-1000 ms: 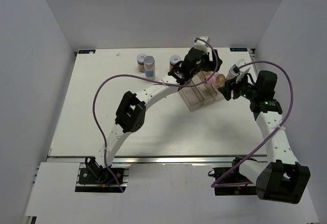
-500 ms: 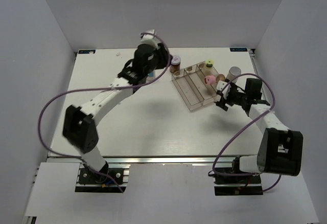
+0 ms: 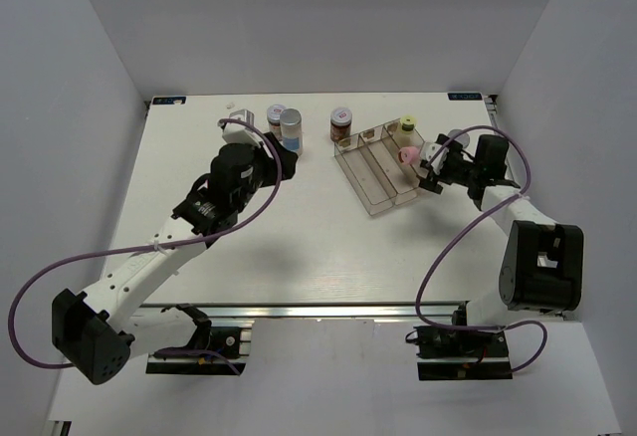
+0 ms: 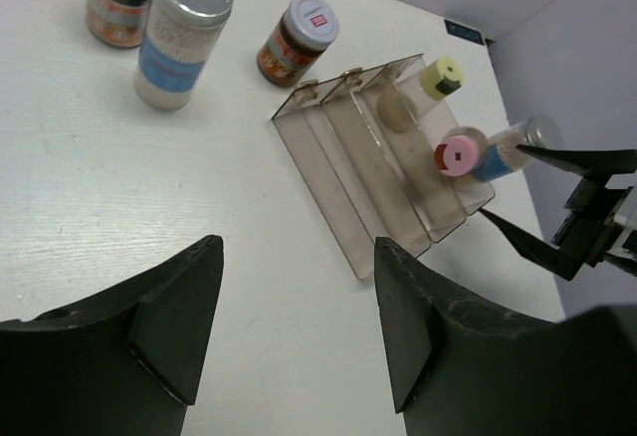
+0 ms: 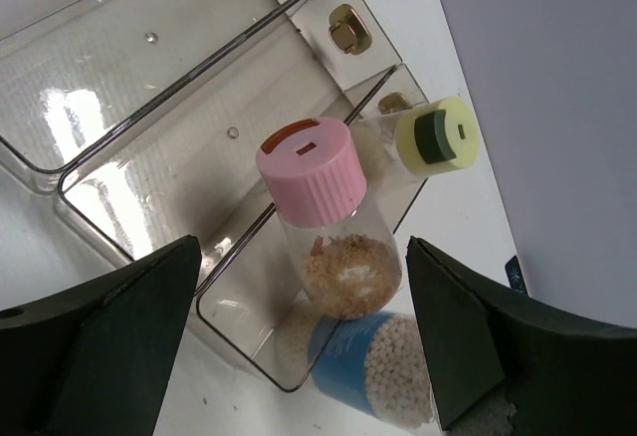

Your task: Organize the condiment bottles

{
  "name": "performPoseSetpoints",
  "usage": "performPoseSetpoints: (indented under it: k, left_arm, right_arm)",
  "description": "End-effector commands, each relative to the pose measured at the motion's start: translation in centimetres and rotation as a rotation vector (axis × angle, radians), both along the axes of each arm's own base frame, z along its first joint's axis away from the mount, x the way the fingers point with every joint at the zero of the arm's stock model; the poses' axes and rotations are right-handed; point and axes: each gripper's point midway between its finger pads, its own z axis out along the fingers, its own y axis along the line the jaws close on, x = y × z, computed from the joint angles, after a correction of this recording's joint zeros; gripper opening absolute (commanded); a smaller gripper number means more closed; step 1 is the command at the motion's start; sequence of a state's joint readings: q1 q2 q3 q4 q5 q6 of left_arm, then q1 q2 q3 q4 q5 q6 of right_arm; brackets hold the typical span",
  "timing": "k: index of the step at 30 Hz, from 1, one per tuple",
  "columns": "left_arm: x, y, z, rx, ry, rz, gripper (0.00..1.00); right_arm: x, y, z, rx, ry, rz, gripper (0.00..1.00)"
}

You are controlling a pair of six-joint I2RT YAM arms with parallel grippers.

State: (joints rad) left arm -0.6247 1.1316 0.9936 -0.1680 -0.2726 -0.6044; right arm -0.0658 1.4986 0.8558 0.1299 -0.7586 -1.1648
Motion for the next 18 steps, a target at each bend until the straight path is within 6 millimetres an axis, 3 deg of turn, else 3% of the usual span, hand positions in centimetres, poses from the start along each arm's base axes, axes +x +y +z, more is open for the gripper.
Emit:
performPoseSetpoints:
  k: [1,11,18]
  left_arm:
    - [-0.5,1.2,-0.7,0.017,0.031,0.047,0.72]
    - [-0.9,1.6,-1.6,0.026,0.061,0.057,0.73]
    - [-1.0,1.9,-1.9,0.023,0.071,0.072,0.73]
  right_arm:
    - [2.0,0.6,2.0,-0.035,-0.109,0.031,0.89]
    - [5.1,1.4,1.1,-0.098,-0.136,0.064,0.89]
    - [5.8,2.1,-0.5,-0.131,-0.107,0.12,0.87]
